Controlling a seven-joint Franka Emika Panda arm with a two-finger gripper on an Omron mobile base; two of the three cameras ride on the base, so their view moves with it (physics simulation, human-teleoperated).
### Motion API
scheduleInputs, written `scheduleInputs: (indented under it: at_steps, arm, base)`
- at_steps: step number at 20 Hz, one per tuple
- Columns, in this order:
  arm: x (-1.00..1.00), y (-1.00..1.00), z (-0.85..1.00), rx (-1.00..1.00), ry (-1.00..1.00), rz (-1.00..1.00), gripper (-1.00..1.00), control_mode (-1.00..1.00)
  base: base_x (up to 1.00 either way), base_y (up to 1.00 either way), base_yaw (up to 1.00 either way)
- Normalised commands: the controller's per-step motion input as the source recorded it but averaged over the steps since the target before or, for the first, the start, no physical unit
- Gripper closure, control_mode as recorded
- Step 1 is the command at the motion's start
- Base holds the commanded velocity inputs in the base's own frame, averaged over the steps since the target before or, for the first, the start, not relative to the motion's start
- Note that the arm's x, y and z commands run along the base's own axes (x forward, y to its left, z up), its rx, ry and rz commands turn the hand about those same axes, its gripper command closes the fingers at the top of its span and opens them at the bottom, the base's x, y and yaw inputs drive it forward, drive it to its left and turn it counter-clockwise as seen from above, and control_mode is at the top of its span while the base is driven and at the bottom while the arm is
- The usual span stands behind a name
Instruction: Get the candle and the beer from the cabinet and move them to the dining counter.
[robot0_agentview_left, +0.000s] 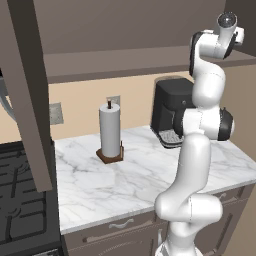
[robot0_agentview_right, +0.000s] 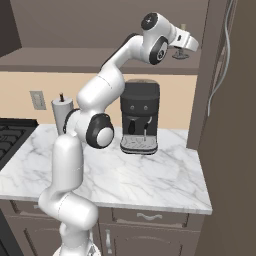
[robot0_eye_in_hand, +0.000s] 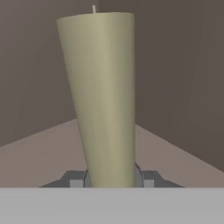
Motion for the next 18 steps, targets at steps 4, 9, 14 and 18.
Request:
scheduleInputs:
  at_steps: [4, 9, 14, 18]
  arm:
    - [0.00, 0.12, -0.02, 0.00, 0.00, 0.00, 1.00, -1.00]
    - [-0.18, 0.27, -0.06, 0.00, 0.00, 0.00, 1.00, -1.00]
    - [-0.63, 0.45, -0.04, 0.00, 0.00, 0.00, 1.00, -1.00]
    - [-0.87, 0.52, -0.18, 0.00, -0.04, 0.00, 1.00, -1.00]
  base:
    - [0.00, 0.00, 0.00]
    - [0.00, 0.00, 0.00]
    - [0.00, 0.00, 0.00]
    - [0.00, 0.00, 0.00]
